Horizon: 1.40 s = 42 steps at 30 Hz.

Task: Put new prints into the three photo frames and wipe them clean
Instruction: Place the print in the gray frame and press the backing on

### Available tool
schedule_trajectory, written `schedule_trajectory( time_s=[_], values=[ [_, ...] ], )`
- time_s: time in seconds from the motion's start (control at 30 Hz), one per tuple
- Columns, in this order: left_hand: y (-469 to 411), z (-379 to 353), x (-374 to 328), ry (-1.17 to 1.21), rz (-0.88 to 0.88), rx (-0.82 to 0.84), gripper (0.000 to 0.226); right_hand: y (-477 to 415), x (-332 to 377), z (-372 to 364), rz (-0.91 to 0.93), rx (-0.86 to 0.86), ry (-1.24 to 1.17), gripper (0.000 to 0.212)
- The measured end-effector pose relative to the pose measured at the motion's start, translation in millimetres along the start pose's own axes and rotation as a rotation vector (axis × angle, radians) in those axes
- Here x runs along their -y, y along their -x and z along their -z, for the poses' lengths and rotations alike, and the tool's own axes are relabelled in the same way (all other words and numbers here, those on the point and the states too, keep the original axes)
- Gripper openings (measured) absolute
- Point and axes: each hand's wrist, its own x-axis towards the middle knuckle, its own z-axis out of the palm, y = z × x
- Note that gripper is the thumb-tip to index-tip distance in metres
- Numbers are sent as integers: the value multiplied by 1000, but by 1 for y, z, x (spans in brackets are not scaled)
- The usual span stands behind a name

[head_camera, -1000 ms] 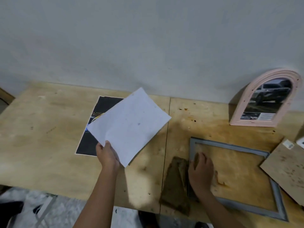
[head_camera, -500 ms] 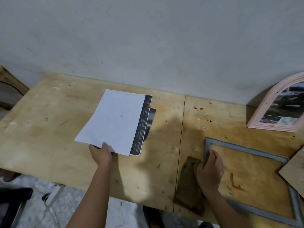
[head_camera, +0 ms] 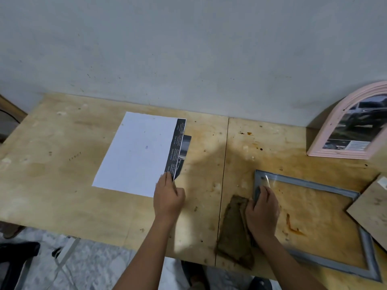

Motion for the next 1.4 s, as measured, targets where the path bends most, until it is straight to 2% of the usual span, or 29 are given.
schedule_trajectory(
  time_s=[0.07, 0.3, 0.47, 0.57, 0.67, 0.73, 0.8, 0.93, 1.07, 1.13, 1.23, 1.3, 1.4],
  values=[
    [2, -7, 8, -57, 33, 27, 49, -1, -2, 0, 7, 32, 8, 50],
    [-4, -1, 10, -29, -11, -102, 24, -3, -3, 4, 25, 68, 33, 51],
    [-8, 29, -10, -21, -167, -271, 17, -4, -1, 10, 13, 111, 58, 54],
    [-5, 45, -31, 168, -269, -393, 11, -4, 0, 14, -2, 146, 61, 56],
    [0, 66, -64, 436, -251, -314, 9, -4, 3, 18, -7, 172, 60, 55],
    [4, 83, -88, 509, -209, -262, 9, -4, 3, 22, 2, 189, 44, 54],
    [4, 99, -105, 489, -194, -256, 7, -5, 3, 25, 19, 231, 28, 54],
    [14, 120, -120, 308, -291, -255, 8, -9, -4, 36, 70, 370, 16, 63],
    [47, 122, -161, 509, -317, -188, 5, -17, -13, 47, 136, 456, -8, 71],
    [60, 122, -183, 569, -338, -100, 4, -23, -14, 54, 107, 432, -153, 66],
    [71, 122, -212, 642, -343, 120, 5, -41, -16, 84, -32, 289, -581, 56],
    [76, 118, -228, 721, -311, 245, 6, -54, -25, 115, -110, 247, -871, 57],
    [81, 104, -240, 971, -200, 409, 7, -75, -53, 151, -189, 293, -1196, 66]
  ],
)
